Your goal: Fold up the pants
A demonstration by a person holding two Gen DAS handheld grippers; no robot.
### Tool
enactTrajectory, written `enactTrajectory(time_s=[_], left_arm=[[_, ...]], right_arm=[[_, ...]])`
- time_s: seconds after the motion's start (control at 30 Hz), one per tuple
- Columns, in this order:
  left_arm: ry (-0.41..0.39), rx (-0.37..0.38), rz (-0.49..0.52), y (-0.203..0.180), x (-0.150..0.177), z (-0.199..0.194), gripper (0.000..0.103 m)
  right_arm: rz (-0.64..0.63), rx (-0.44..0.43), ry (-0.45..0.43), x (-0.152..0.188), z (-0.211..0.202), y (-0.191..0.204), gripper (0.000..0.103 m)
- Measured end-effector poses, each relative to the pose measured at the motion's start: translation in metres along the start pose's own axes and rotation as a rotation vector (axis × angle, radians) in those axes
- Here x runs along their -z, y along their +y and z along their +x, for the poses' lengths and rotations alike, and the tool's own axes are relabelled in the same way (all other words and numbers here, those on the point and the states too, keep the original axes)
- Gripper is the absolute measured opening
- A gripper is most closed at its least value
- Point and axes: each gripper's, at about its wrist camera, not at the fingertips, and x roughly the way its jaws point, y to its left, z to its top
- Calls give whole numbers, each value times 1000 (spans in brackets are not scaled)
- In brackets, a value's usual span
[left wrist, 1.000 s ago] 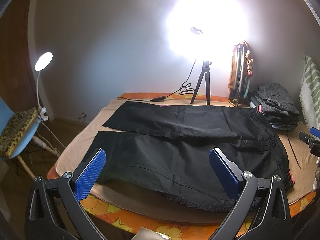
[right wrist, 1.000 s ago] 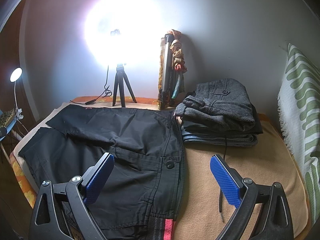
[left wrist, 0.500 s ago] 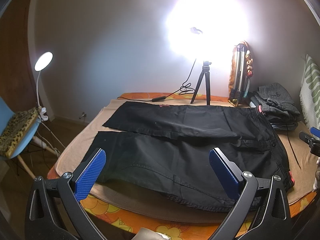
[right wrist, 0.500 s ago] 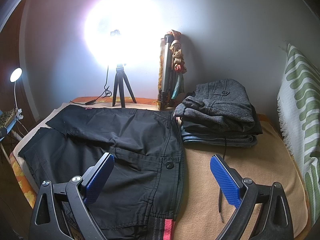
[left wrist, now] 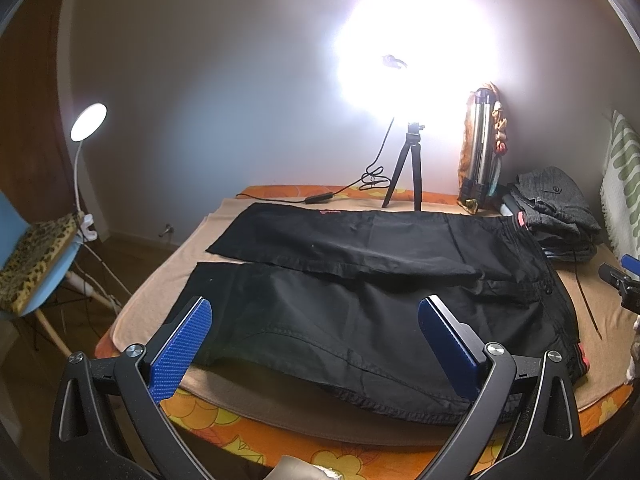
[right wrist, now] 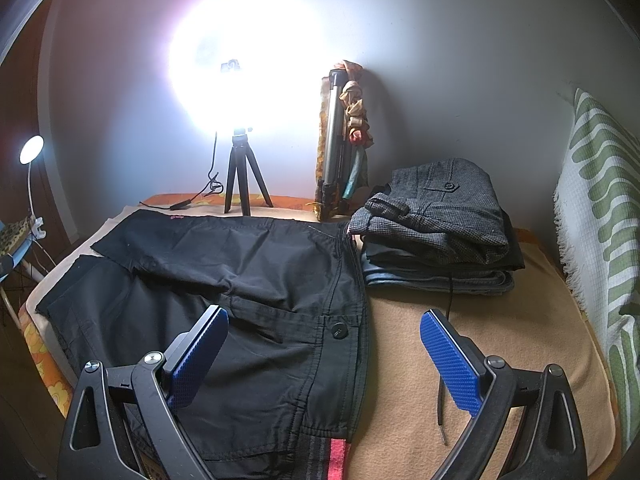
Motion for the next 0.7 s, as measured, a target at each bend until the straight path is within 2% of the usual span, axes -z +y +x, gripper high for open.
enactTrajectory(time_s=[0.7], left_arm=[[7,-9,2,2,3,3,103]], right_arm=[[-5,4,-8,-4,-8,-1,98]])
